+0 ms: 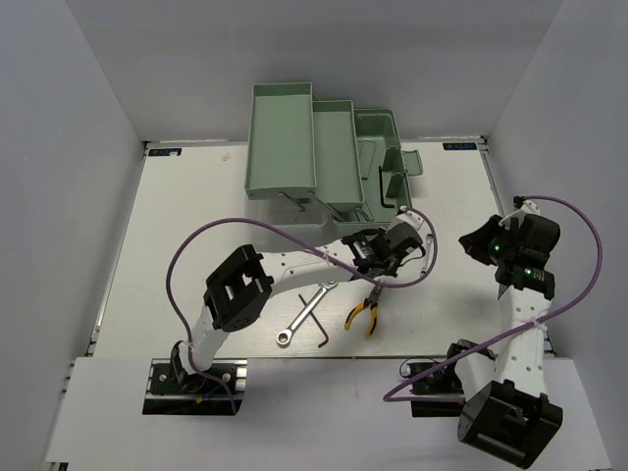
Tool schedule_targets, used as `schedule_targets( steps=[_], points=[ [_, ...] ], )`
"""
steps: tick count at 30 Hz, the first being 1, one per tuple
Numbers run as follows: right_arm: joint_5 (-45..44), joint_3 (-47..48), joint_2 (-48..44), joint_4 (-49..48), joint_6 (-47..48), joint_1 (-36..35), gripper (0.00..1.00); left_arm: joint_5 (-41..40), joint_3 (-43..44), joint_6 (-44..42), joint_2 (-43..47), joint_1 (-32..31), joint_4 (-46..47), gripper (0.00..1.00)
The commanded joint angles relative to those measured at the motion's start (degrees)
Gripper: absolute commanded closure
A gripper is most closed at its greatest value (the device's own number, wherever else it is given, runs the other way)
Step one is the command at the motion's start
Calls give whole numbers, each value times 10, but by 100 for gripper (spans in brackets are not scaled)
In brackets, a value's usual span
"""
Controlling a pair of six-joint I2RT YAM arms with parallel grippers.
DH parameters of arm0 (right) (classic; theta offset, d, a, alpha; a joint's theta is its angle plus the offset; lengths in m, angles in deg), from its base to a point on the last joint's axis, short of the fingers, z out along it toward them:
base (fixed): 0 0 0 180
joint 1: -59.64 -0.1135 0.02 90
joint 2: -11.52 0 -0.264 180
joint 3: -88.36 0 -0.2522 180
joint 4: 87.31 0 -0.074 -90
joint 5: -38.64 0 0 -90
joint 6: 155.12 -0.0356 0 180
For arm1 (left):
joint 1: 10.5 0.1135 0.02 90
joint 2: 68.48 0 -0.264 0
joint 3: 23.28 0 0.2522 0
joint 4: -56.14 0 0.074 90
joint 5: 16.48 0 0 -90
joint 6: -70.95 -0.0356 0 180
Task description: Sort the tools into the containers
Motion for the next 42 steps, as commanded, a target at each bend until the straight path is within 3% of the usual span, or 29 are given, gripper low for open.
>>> schedule_targets(
  steps=[1,10,16,22,25,26,29,42],
  points=[
    [63,-11,-9,-21,15,8,100,-15,28,-22,51,21,27,100],
    [70,-20,-3,-30,13,15,100,88,94,-64,37,32,-8,100],
    [69,-20,-2,-30,11,16,100,93,69,-69,50,32,2,100],
    [71,-23,3,-28,13,18,100,98,74,-62,35,32,-52,100],
    [74,-22,9,-25,13,18,90,101,59,-45,19,32,-64,74],
    [76,-22,10,-27,12,19,89,106,52,-36,8,32,-64,54],
    [80,-20,16,-23,11,18,88,114,41,-27,-10,32,-53,43],
    [79,-22,18,-20,15,24,86,115,64,-12,-89,26,-60,43]
  ],
)
